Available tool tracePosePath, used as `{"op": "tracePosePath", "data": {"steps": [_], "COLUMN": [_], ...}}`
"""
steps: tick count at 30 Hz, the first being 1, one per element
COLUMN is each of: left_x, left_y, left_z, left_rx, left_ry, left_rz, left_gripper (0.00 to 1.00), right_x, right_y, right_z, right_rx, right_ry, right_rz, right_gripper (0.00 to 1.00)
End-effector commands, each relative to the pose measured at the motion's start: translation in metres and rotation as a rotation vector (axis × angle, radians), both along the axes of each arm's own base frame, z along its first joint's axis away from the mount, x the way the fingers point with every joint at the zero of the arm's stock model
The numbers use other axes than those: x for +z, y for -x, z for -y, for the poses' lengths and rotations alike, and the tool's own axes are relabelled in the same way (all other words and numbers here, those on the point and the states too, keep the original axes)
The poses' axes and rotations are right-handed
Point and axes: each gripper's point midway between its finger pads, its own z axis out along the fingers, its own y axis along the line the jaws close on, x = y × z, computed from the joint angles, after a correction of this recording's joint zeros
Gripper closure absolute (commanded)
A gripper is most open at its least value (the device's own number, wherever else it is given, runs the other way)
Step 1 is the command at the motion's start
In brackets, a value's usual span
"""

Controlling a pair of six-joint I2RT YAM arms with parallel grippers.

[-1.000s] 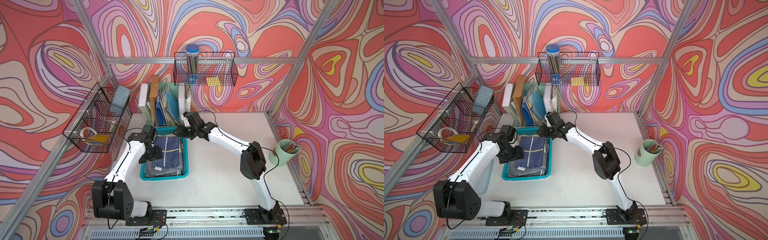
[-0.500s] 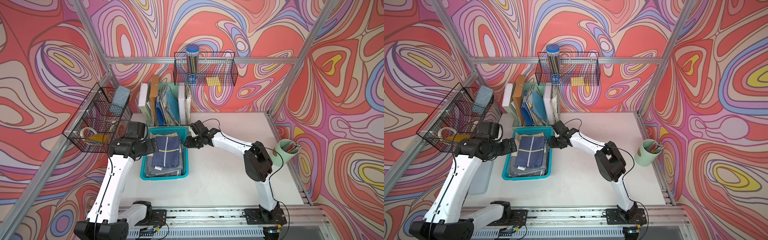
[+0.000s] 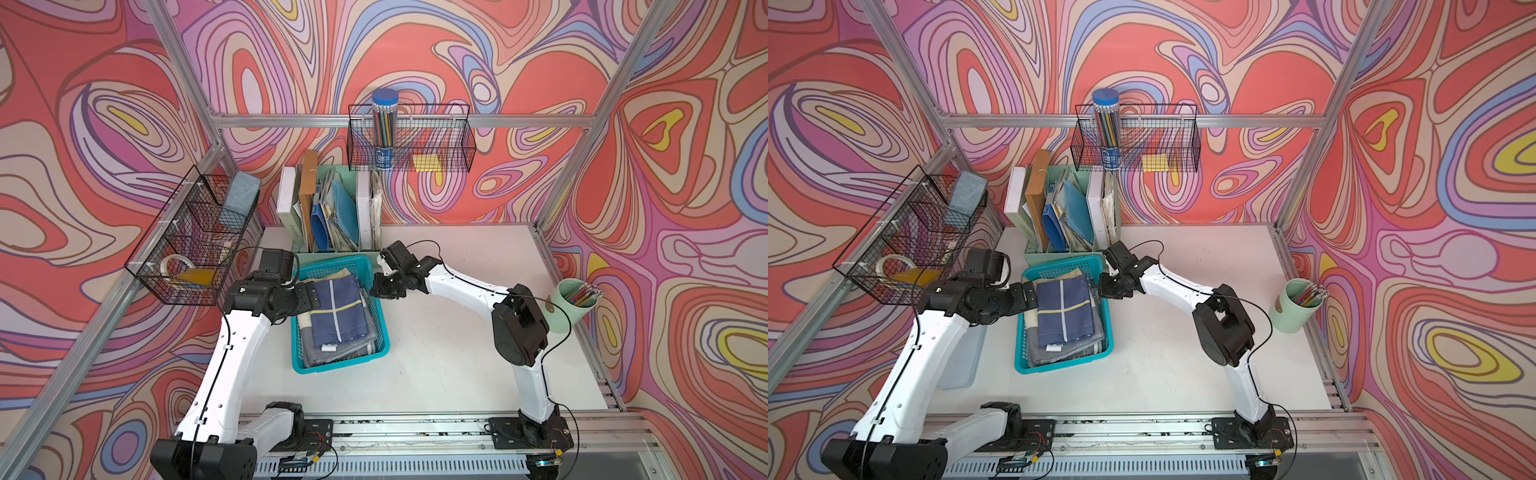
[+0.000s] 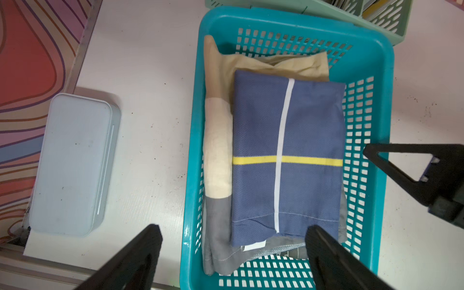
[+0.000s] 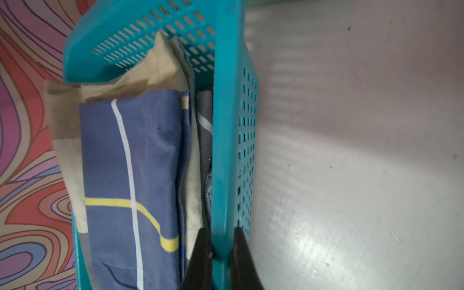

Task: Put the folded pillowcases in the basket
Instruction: Move the basket to the center of the board, then reset both arms

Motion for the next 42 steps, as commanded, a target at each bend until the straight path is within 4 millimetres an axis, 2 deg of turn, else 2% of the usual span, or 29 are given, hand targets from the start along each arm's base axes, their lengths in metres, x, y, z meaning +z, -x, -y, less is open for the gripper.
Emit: {"op": "tracePosePath", "data": {"steps": [1, 4, 10, 13, 18, 20, 21, 23, 27, 30, 32, 33, 34, 36, 40, 42], "left_x": [0.003, 0.000, 0.003, 0.003, -0.001, -0.001, 0.000, 0.003, 0.013, 0.020, 0.025, 0.030, 0.037, 0.057, 0.089, 0.092], "left_y": [0.001, -0.003, -0.015, -0.020, -0.026, -0.028, -0.029, -0.031, -0.037, -0.040, -0.043, -0.046, -0.048, -0.052, -0.054, -0.062], "left_z": [0.005, 0.009, 0.019, 0.023, 0.030, 0.033, 0.034, 0.036, 0.041, 0.039, 0.034, 0.029, 0.020, 0.001, -0.031, -0.027], "left_rx": [-0.012, -0.022, -0.047, -0.056, -0.076, -0.092, -0.100, -0.119, -0.156, -0.156, -0.145, -0.130, -0.099, -0.020, 0.135, 0.084], "left_ry": [0.032, 0.052, 0.103, 0.127, 0.157, 0.163, 0.165, 0.169, 0.180, 0.168, 0.138, 0.108, 0.069, -0.009, -0.120, -0.138], "left_rz": [0.032, 0.029, 0.052, 0.057, 0.060, 0.064, 0.069, 0.084, 0.128, 0.155, 0.177, 0.189, 0.204, 0.260, 0.409, 0.511], "left_gripper": [0.06, 0.06, 0.07, 0.07, 0.07, 0.07, 0.07, 0.06, 0.04, 0.01, 0.01, 0.01, 0.02, 0.01, 0.02, 0.01], "right_x": [-0.006, 0.005, 0.004, 0.002, -0.015, -0.019, -0.020, -0.017, -0.003, 0.017, 0.036, 0.047, 0.060, 0.086, 0.152, 0.172], "right_y": [-0.009, -0.006, 0.011, 0.016, 0.002, -0.006, -0.009, -0.018, -0.027, -0.022, -0.017, -0.015, -0.013, -0.012, -0.017, -0.023], "right_z": [0.065, 0.106, 0.201, 0.231, 0.247, 0.252, 0.255, 0.255, 0.254, 0.257, 0.263, 0.266, 0.272, 0.289, 0.334, 0.346], "right_rx": [-0.118, -0.197, -0.344, -0.381, -0.312, -0.302, -0.306, -0.298, -0.288, -0.323, -0.363, -0.376, -0.402, -0.460, -0.626, -0.648], "right_ry": [0.153, 0.209, 0.326, 0.350, 0.424, 0.438, 0.442, 0.432, 0.434, 0.409, 0.397, 0.392, 0.398, 0.435, 0.567, 0.636], "right_rz": [0.034, 0.061, 0.028, 0.027, 0.012, 0.014, 0.010, 0.030, 0.068, 0.096, 0.134, 0.161, 0.199, 0.290, 0.543, 0.661], "right_gripper": [1.00, 1.00, 1.00, 1.00, 1.00, 0.96, 0.92, 0.79, 0.58, 0.48, 0.32, 0.10, 0.02, 0.02, 0.02, 0.02]}}
